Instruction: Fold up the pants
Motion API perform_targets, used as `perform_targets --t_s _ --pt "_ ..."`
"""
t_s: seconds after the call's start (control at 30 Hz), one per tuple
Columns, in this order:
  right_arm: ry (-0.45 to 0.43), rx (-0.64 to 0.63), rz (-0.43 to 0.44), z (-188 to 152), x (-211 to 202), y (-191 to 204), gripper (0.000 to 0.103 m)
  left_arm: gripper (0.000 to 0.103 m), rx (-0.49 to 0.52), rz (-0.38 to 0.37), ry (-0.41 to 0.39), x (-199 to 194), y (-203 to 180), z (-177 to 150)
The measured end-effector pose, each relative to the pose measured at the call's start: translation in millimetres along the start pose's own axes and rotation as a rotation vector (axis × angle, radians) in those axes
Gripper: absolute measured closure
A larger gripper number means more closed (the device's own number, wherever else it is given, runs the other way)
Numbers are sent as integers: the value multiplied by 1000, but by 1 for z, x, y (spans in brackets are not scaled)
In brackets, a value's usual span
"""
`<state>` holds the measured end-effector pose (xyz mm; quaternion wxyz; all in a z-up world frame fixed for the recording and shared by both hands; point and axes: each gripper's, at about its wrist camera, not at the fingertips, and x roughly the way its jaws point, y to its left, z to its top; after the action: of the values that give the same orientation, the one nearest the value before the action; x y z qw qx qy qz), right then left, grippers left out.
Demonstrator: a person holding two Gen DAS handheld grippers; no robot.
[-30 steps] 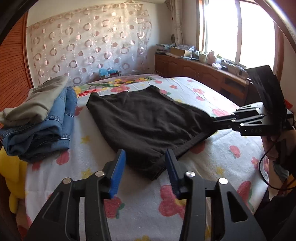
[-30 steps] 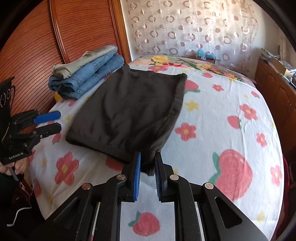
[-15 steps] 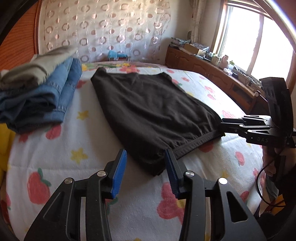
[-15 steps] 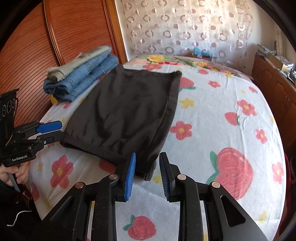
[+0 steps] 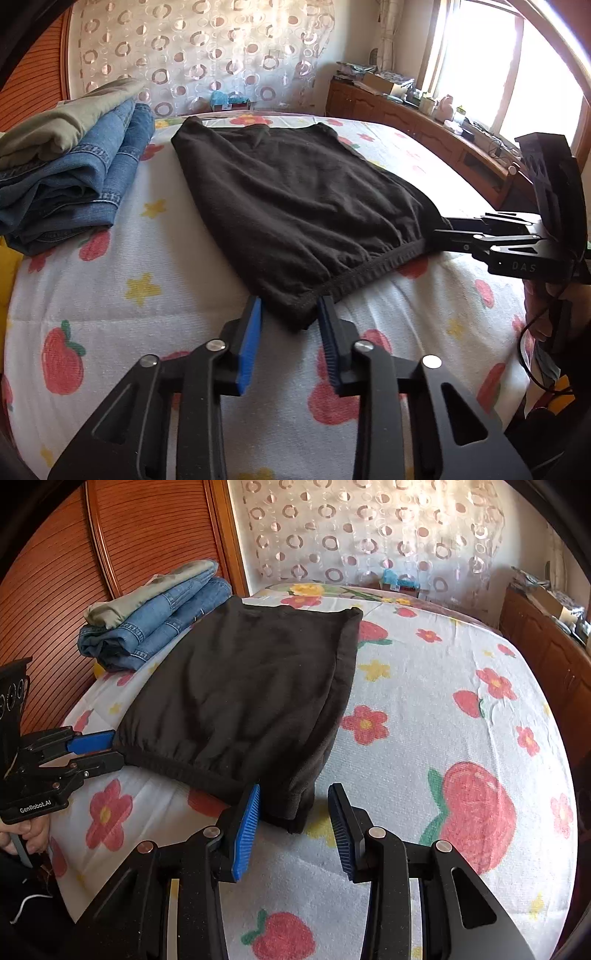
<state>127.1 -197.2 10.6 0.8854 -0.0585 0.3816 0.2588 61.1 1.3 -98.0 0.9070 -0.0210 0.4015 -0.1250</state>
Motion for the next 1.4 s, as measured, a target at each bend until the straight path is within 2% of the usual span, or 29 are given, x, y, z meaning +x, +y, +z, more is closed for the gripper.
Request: perform_targets --t_s 0.07,0.1,0.13,0.23,0.3,0.57,0.8,1.4 --pt "-2 -2 0 -1 0 0 64 85 19 -9 5 0 -4 0" --pt "-2 -2 1 -2 0 0 67 87 41 6 -1 -2 -8 -1" --pt "-3 -6 10 -3 0 1 78 90 52 16 -9 -3 -9 -1" --pt "3 -27 35 -5 -1 5 89 91 28 -6 -31 -10 -6 1" --pt "3 -33 55 -6 -2 7 91 92 24 -13 -57 -19 -5 3" --pt "-70 -20 129 -3 -33 11 92 92 43 -25 -161 -63 0 19" --pt "-160 -4 144 -7 -66 13 92 92 55 -39 -220 -88 0 29" --pt "-256 -10 175 -15 -108 15 93 92 92 -54 -304 -121 -3 38"
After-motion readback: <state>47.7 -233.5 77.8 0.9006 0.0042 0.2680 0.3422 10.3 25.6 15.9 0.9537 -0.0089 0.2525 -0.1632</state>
